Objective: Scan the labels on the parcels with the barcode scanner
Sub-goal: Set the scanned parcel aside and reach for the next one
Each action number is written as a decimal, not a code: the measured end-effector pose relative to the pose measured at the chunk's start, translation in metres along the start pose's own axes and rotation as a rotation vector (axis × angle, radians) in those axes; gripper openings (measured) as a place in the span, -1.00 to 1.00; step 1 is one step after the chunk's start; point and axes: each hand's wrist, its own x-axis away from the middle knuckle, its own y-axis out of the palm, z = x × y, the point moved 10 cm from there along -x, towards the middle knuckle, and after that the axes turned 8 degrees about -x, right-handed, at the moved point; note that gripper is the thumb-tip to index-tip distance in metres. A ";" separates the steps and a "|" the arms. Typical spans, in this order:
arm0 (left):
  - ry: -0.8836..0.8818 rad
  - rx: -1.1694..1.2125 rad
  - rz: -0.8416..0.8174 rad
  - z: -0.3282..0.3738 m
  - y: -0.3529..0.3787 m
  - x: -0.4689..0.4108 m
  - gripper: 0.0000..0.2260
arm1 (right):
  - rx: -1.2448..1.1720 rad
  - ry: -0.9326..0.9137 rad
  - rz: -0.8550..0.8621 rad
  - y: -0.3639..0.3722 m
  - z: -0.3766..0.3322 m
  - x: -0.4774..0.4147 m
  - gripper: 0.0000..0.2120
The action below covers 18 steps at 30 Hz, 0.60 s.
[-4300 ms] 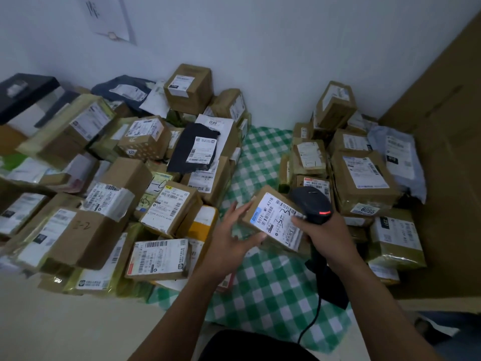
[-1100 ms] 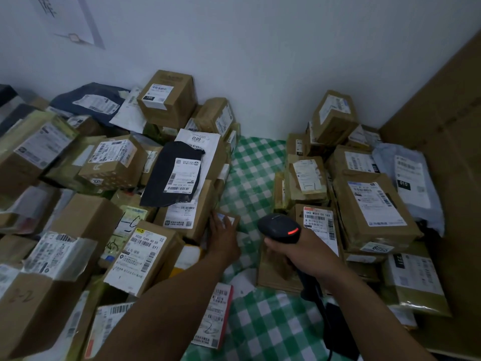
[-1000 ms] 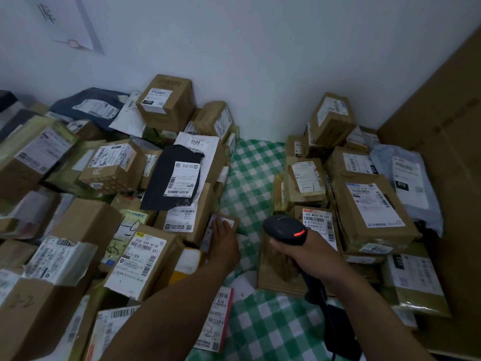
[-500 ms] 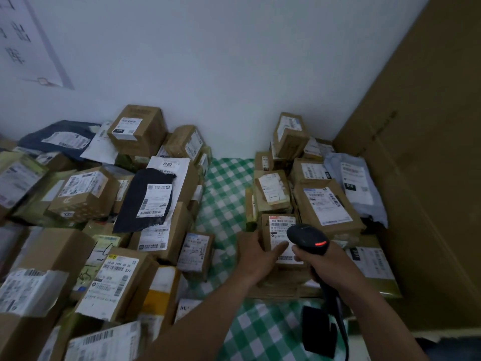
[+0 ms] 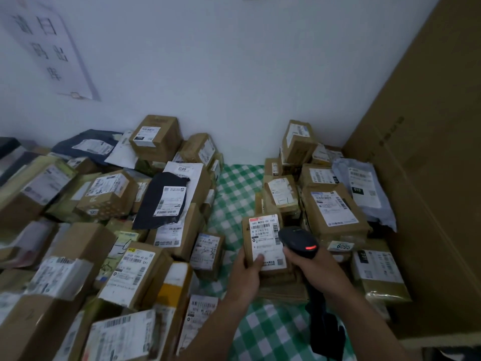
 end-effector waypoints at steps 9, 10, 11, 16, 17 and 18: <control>0.307 0.027 0.328 0.053 -0.064 0.001 -0.57 | -0.023 -0.008 -0.248 0.054 -0.060 0.006 -0.78; 0.330 0.028 0.341 0.062 -0.067 -0.003 -0.55 | -0.021 -0.013 -0.262 0.058 -0.069 0.005 -0.78; 0.351 0.033 0.353 0.068 -0.070 -0.008 -0.54 | -0.011 -0.023 -0.267 0.060 -0.079 0.005 -0.78; 0.414 0.016 0.415 0.090 -0.082 -0.020 -0.49 | 0.046 -0.081 -0.304 0.073 -0.117 0.005 -0.76; 0.425 0.012 0.437 0.092 -0.085 -0.020 -0.49 | 0.041 -0.080 -0.305 0.074 -0.122 0.005 -0.78; 0.429 0.008 0.462 0.095 -0.088 -0.021 -0.50 | 0.031 -0.077 -0.311 0.076 -0.126 0.005 -0.79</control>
